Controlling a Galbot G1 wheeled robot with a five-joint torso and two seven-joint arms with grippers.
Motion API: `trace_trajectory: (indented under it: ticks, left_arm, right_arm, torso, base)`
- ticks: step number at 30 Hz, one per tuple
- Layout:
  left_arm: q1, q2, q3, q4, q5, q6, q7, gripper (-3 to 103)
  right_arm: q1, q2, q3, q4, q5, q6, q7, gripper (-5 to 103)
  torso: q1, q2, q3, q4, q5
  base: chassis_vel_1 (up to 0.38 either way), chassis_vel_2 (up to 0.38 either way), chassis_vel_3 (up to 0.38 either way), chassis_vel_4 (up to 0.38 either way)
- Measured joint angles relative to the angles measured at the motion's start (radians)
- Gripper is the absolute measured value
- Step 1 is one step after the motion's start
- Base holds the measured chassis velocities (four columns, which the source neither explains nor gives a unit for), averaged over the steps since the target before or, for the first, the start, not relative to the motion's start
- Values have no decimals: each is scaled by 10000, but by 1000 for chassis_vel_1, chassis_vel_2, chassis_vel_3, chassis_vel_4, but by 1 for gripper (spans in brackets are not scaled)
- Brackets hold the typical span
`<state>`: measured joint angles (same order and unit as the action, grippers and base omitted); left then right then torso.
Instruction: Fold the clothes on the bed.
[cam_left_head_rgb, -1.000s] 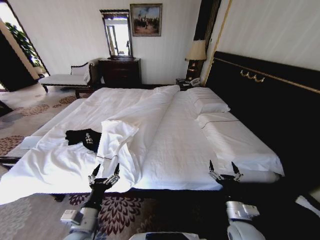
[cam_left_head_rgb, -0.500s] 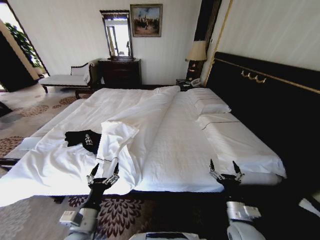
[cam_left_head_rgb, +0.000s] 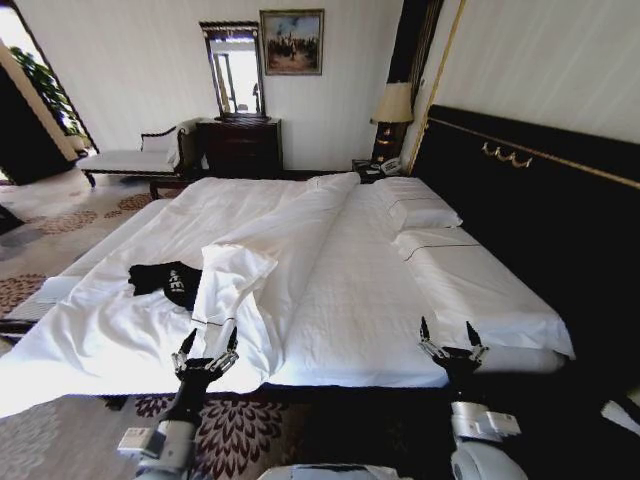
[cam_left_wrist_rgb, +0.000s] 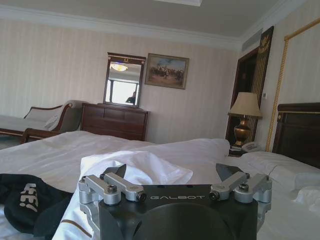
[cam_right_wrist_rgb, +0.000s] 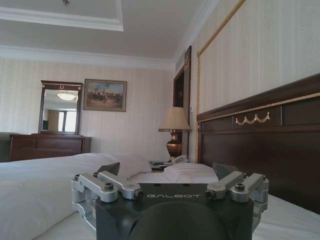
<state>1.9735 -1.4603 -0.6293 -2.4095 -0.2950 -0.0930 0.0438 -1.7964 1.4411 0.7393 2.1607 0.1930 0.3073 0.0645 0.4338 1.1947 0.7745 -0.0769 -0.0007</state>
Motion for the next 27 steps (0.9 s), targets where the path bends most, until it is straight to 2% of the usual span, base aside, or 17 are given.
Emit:
trace_trajectory:
  ticks: [11,27]
  left_arm:
    - [94,-79,67,-26,219,-134,-17,100]
    - [173,-94,-34,27,174,-307,-58,100]
  right_arm:
    - [-59,71,-17,-152,-134,580,-171,100]
    - [-57,225,-52,-287,-632,584,-277,100]
  torso:
    - [4,-3,2,0,1]
    - [2,-1,0,0,0]
  base:
    - [-50,57,57,-52]
    - [0,0,0,0]
